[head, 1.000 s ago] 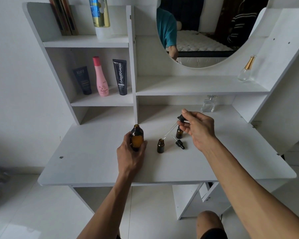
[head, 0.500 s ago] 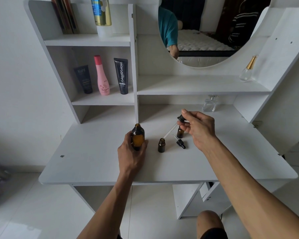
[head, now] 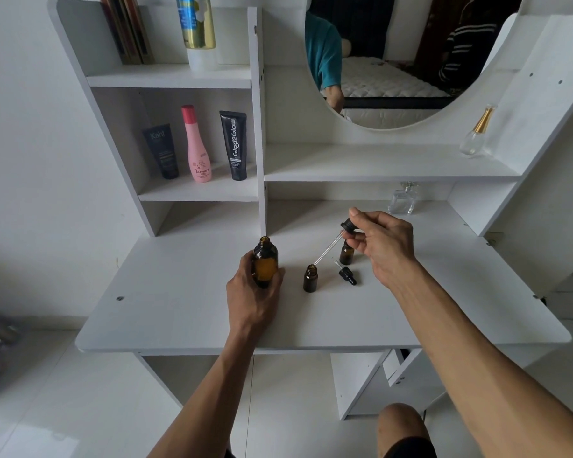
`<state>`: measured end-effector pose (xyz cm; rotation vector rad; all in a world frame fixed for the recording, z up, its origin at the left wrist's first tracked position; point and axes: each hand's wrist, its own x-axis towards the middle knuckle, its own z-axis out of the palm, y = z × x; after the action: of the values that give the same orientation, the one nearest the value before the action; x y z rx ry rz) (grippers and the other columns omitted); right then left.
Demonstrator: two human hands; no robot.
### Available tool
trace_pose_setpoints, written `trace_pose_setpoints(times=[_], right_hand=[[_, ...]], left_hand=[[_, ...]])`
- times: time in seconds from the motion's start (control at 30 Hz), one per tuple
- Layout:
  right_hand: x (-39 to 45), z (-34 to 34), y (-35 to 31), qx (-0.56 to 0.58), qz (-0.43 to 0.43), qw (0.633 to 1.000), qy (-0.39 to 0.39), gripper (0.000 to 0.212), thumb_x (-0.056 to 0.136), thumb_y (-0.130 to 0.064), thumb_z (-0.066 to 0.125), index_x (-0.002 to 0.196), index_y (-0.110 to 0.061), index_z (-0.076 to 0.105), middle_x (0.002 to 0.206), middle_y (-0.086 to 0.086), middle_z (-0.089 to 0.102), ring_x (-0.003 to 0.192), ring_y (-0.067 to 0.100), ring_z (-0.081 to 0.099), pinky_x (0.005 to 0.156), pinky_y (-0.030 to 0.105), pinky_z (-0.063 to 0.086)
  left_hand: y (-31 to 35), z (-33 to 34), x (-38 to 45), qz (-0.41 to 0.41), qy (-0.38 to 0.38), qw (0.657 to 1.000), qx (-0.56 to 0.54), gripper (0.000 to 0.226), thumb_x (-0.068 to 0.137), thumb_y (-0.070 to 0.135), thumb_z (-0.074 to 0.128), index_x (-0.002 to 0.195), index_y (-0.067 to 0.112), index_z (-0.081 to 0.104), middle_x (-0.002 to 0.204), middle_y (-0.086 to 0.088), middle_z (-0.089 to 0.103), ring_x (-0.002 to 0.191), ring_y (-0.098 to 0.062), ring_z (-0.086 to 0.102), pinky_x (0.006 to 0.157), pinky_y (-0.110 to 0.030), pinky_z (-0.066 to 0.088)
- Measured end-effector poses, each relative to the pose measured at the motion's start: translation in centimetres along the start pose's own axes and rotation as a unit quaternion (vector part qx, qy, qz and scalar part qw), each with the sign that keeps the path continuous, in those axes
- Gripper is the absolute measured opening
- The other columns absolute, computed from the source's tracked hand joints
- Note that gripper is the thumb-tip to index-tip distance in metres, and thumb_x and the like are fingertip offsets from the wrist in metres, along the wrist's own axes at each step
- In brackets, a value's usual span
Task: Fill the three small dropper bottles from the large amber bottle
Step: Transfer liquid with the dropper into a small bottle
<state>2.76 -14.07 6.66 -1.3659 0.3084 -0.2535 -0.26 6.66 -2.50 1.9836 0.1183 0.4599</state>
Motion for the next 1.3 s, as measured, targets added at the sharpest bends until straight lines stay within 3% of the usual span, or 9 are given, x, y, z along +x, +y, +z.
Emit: trace_pose_setpoints(times=[1.3], right_hand=[[-0.37, 0.26, -0.34, -0.04, -0.012, 0.999, -0.021, 0.019, 0.084, -0.024, 0.081, 0.083, -0.009, 0.07, 0.085, 0.012, 0.075, 0.069, 0.022, 0.072, 0.061, 0.03, 0.057]], left_hand=[[-0.22, 0.06, 0.07, -0.004, 0.0, 1.0, -0.008, 0.044, 0.082, 0.037, 0.077, 0.121, 0.026, 0.058, 0.096, 0.01, 0.069, 0.082, -0.013, 0.066, 0.063, -0.003, 0.04]])
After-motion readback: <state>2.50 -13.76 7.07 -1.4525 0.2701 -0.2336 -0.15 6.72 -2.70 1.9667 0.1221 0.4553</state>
